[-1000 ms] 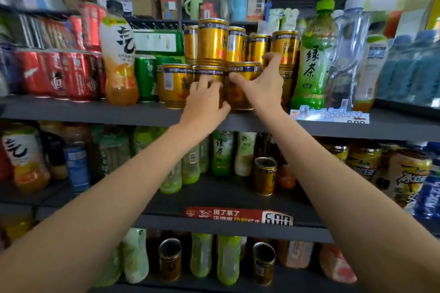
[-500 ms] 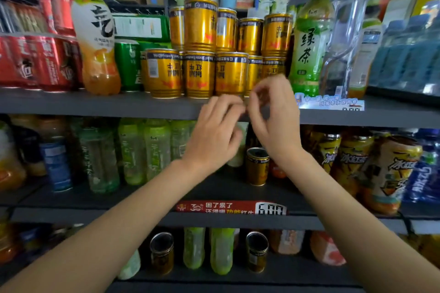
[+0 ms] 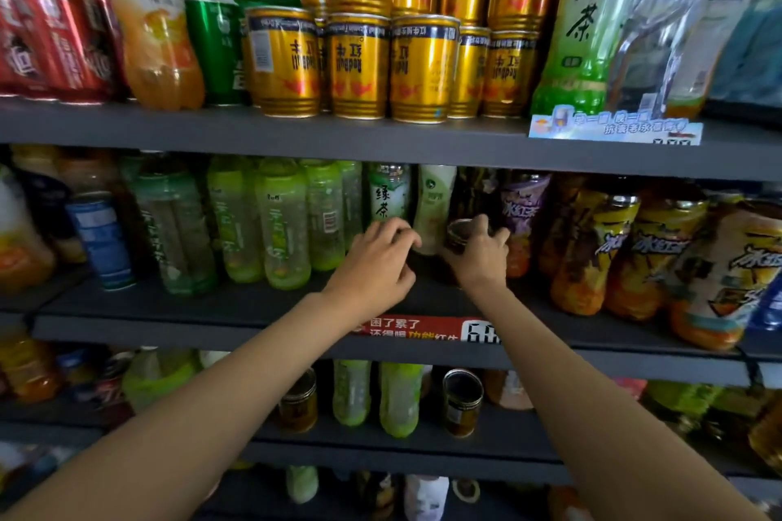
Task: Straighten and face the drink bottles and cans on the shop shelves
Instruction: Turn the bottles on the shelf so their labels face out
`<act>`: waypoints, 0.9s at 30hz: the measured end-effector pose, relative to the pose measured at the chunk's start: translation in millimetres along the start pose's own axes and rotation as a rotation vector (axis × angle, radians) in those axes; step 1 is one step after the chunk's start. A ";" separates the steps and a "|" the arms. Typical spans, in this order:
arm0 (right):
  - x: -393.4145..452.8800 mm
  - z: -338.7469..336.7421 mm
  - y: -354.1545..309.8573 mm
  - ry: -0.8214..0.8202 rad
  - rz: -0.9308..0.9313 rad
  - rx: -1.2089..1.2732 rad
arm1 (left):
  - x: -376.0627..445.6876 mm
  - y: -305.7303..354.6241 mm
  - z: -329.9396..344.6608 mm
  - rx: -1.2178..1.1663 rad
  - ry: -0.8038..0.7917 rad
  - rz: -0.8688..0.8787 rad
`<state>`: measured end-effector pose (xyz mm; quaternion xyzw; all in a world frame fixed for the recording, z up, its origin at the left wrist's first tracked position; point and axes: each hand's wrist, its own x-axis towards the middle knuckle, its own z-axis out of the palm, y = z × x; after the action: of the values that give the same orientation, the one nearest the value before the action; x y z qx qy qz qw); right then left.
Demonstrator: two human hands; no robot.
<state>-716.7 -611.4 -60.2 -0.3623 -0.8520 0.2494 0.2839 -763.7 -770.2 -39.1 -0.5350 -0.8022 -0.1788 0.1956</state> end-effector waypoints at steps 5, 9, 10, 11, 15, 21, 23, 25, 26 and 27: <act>-21.4 -6.3 -10.2 0.061 -0.160 0.074 | 1.2 -3.9 7.8 -0.032 -0.111 -0.105; -56.8 -21.0 -25.0 0.167 -0.424 0.186 | -5.5 2.3 6.2 -0.229 -0.099 -0.062; -64.8 -28.9 -29.5 0.212 -0.499 0.219 | -9.4 4.0 1.1 -0.318 -0.012 -0.020; -72.0 -38.5 -34.3 0.256 -0.575 0.245 | -13.3 5.8 -5.9 -0.381 0.101 0.043; -98.5 -85.5 -60.4 0.432 -0.838 0.329 | -20.7 18.5 -43.4 -0.461 0.513 0.302; -80.1 -156.2 -122.4 0.621 -0.826 0.546 | 22.6 39.4 -134.8 -0.539 0.622 0.297; -59.7 -174.6 -142.2 0.643 -0.691 0.634 | 41.9 41.6 -154.4 -0.456 0.577 0.178; -35.6 -184.7 -151.8 0.611 -0.543 0.552 | 61.2 35.8 -158.2 -0.230 0.546 0.098; -24.1 -185.8 -152.5 0.588 -0.474 0.482 | 69.3 31.4 -157.0 -0.125 0.506 0.070; -14.9 -184.7 -151.3 0.564 -0.419 0.418 | 76.0 27.2 -155.1 -0.039 0.449 0.043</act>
<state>-657.4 -675.0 162.7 -0.1695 -0.7273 0.2446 0.6184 -746.1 -777.4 134.7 -0.5024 -0.7233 -0.3048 0.3626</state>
